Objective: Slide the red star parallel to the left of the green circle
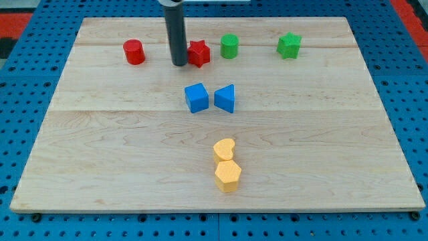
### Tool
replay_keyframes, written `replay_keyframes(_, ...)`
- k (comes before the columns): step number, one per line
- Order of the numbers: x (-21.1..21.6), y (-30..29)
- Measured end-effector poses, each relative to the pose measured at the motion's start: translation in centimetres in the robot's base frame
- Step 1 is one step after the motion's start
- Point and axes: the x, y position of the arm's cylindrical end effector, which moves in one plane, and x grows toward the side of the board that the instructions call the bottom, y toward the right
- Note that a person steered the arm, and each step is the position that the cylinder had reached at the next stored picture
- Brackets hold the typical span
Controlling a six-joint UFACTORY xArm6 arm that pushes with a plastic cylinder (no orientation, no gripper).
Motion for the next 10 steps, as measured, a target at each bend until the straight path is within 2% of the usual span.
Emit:
replay_keyframes(2, 1.8, 7.1)
replay_keyframes(3, -0.6, 7.5)
replay_keyframes(4, -2.4, 5.6)
replay_keyframes(6, -0.3, 5.1)
replay_keyframes(8, -2.1, -1.5)
replay_keyframes(9, -3.2, -2.0)
replay_keyframes(10, -0.7, -1.1)
